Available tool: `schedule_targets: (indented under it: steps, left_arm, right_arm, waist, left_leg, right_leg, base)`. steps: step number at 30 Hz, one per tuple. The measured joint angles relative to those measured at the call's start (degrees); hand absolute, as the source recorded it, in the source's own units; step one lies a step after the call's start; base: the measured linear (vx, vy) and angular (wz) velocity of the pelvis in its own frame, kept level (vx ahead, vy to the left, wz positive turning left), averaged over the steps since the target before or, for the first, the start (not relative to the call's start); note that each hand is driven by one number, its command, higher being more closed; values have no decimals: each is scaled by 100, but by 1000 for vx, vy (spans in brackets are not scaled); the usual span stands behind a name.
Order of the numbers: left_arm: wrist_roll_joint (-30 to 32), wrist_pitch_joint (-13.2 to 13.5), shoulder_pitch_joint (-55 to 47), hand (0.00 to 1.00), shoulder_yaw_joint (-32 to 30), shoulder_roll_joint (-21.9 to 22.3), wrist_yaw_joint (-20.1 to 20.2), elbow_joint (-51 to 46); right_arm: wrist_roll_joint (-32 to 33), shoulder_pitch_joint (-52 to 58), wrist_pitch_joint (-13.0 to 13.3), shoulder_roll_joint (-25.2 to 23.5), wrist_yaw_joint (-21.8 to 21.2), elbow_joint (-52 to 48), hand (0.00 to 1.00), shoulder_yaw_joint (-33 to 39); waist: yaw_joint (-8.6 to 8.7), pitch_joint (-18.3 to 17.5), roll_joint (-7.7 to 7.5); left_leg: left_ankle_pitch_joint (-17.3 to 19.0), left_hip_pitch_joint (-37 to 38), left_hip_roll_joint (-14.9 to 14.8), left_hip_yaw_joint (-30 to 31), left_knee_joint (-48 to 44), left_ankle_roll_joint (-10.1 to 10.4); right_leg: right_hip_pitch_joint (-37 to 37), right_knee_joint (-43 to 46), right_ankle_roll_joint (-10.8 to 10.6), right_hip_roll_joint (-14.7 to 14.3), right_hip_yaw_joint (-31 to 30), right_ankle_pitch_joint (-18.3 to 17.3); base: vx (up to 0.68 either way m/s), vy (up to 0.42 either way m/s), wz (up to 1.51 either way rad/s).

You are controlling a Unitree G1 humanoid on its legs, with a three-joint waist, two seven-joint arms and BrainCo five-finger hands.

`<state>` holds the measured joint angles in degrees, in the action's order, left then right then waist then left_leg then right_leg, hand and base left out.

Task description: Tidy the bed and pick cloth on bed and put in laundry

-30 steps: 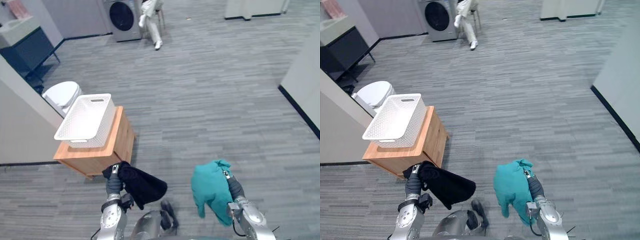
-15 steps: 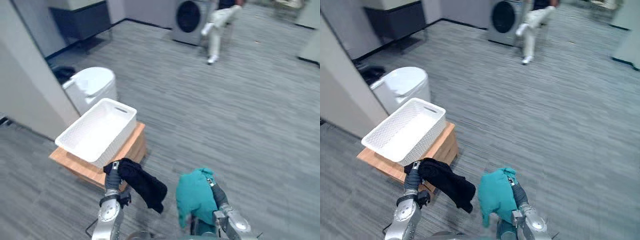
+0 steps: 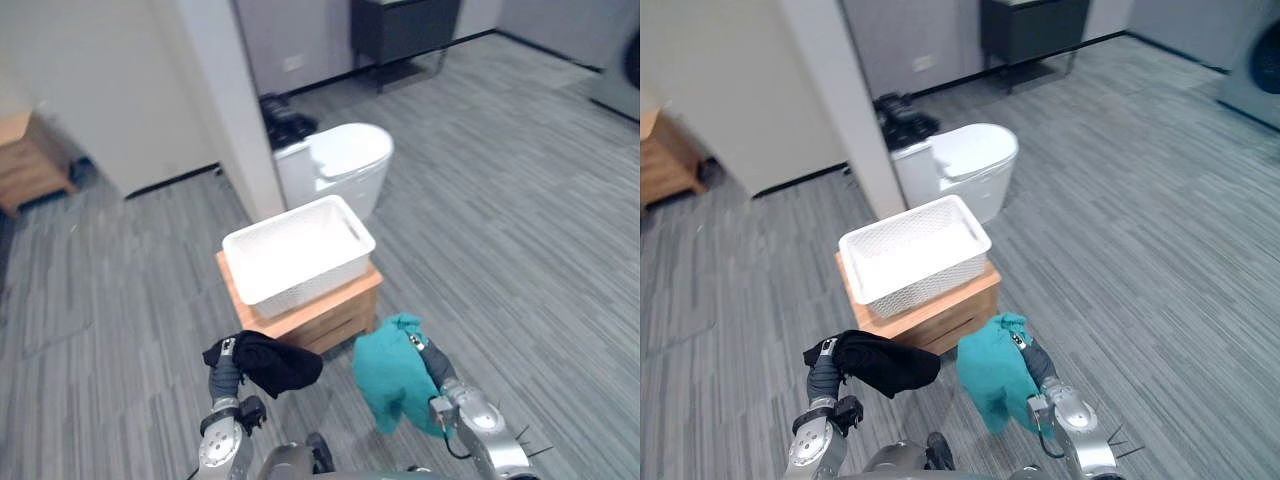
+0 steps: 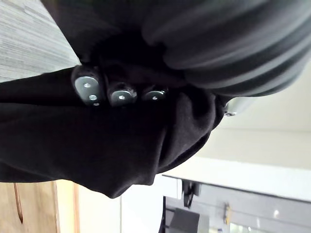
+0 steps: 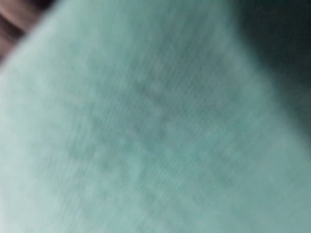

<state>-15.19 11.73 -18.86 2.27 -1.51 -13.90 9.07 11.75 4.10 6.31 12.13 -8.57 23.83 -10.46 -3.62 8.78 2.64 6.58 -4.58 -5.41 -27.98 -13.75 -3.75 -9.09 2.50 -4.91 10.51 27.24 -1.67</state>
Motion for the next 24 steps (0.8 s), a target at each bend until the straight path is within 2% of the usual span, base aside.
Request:
schedule_targets:
  steps: [1, 3, 4, 5, 6, 7, 8, 9, 10, 12, 13, 14, 15, 16, 17, 18, 20, 24]
  left_arm:
    - [3, 0, 0, 100, -47, 14, 31, -1]
    - [3, -4, -15, 100, -89, 3, 134, 7]
    - [7, -11, -8, 100, -82, -9, 235, 23]
    - [14, -12, -5, 100, -57, -54, 346, 35]
    - [79, -11, 9, 100, -39, -172, 394, 103]
    - [137, -10, 37, 100, -10, -224, 399, 148]
    - [208, -11, 108, 100, -7, -352, 412, 258]
    - [236, -18, 183, 100, 13, -462, 416, 305]
    - [236, -21, 212, 100, 23, -485, 420, 312]
    - [236, -25, 437, 100, 144, -661, 524, 312]
    - [236, -26, 493, 100, 193, -708, 542, 312]
    - [239, -41, 605, 100, 273, -777, 626, 314]
    - [241, -64, 686, 100, 356, -804, 656, 303]
    - [243, -64, 678, 100, 383, -866, 658, 288]
    - [246, -101, 640, 100, 392, -843, 662, 285]
    - [247, -126, 606, 100, 389, -777, 665, 282]
    - [255, -127, 620, 100, 389, -764, 751, 277]
    - [486, -132, 662, 100, 342, -772, 892, 35]
  right_arm:
    - [0, -71, 0, -6, 25, 40, 100, -24]
    - [-14, -235, 8, -127, 81, 70, 100, -132]
    - [-9, -245, 12, -223, 112, 70, 100, -121]
    - [-6, -217, 15, -298, 123, 96, 100, -126]
    - [2, -156, 50, -384, 155, 202, 100, -126]
    - [3, -98, 52, -423, 180, 205, 100, -128]
    - [5, 43, 80, -511, 238, 199, 100, -119]
    - [6, 176, 100, -557, 272, 140, 100, -99]
    - [6, 226, 100, -567, 285, 113, 100, -86]
    - [5, 545, 49, -657, 463, -318, 100, 5]
    - [6, 590, 25, -685, 494, -420, 100, 43]
    - [12, 626, 5, -759, 524, -555, 100, 176]
    - [18, 636, 3, -803, 626, -581, 100, 347]
    - [18, 637, 3, -823, 654, -581, 100, 410]
    - [21, 575, 3, -781, 720, -557, 100, 520]
    - [51, 403, 9, -706, 737, -546, 100, 663]
    - [59, 208, 12, -667, 788, -547, 100, 842]
    - [-130, 190, 14, -509, 855, -1218, 100, 1304]
  waist:
    - [-64, 19, -39]
    - [-60, 70, -122]
    - [-22, 110, -180]
    - [-2, 177, -293]
    - [91, 193, -330]
    - [160, 186, -383]
    - [286, 186, -483]
    - [335, 184, -530]
    - [352, 184, -528]
    - [553, 181, -483]
    - [582, 174, -483]
    - [618, 162, -497]
    - [597, 69, -652]
    - [586, 46, -688]
    - [553, -39, -733]
    - [548, -65, -560]
    - [570, -65, -489]
    - [577, -83, -500]
  left_leg:
    - [-5, 7, 12, -9, 1, -11]
    - [39, 163, 102, 103, 170, -70]
    - [41, 377, 213, 242, 351, -75]
    - [82, 691, 387, 480, 558, -129]
    - [168, 800, 453, 726, 582, -148]
    - [207, 856, 472, 880, 579, -135]
    - [231, 972, 518, 1187, 597, -135]
    - [240, 1058, 558, 1395, 623, -126]
    - [241, 1087, 563, 1473, 625, -125]
    - [245, 1114, 609, 2068, 633, -107]
    - [254, 1094, 629, 2177, 629, -89]
    - [265, 1088, 682, 2340, 588, -46]
    - [329, 1126, 789, 2385, 570, 60]
    - [365, 1147, 856, 2384, 570, 120]
    - [474, 1165, 883, 2355, 521, 224]
    - [563, 1134, 718, 2279, 414, 361]
    - [649, 1125, 579, 2214, 392, 378]
    - [688, 1173, 424, 2005, 444, 440]
  right_leg:
    - [30, 87, -2, 30, -4, 0]
    - [257, 997, -233, 252, -12, -156]
    - [530, 2019, -297, 504, -101, -222]
    - [1080, 3573, -117, 865, -455, -5]
    - [1459, 4404, -171, 899, -888, -215]
    - [1582, 4637, -160, 827, -1048, -380]
    - [1803, 4698, -138, 614, -1305, -669]
    - [1953, 4404, -153, 407, -1500, -819]
    - [1981, 4244, -167, 329, -1549, -866]
    - [2009, 2679, -163, -185, -2080, -851]
    - [2009, 2329, -185, -281, -2224, -820]
    - [1959, 1583, -124, -415, -2537, -547]
    - [1870, 1018, -78, -435, -2697, 250]
    - [1848, 929, -19, -422, -2719, 603]
    - [1794, 867, -29, -362, -2714, 648]
    - [1697, 602, 18, -492, -2690, 736]
    - [1521, 207, 86, -630, -2661, 805]
    - [1272, -348, 197, -815, -2751, 1057]
  base:
    - [165, 95, 31]
    - [132, 108, 43]
    - [136, 132, 69]
    - [142, 125, 100]
    - [148, 95, 102]
    - [154, 28, 136]
    - [205, 1, 137]
    - [167, 0, 121]
    - [175, -21, 106]
    - [243, -69, 127]
    - [264, -116, 124]
    - [230, -123, 98]
    - [247, -134, 89]
    - [259, -166, 56]
    - [255, -150, 10]
    - [263, -134, 0]
    - [208, -90, -17]
    - [71, -46, -22]
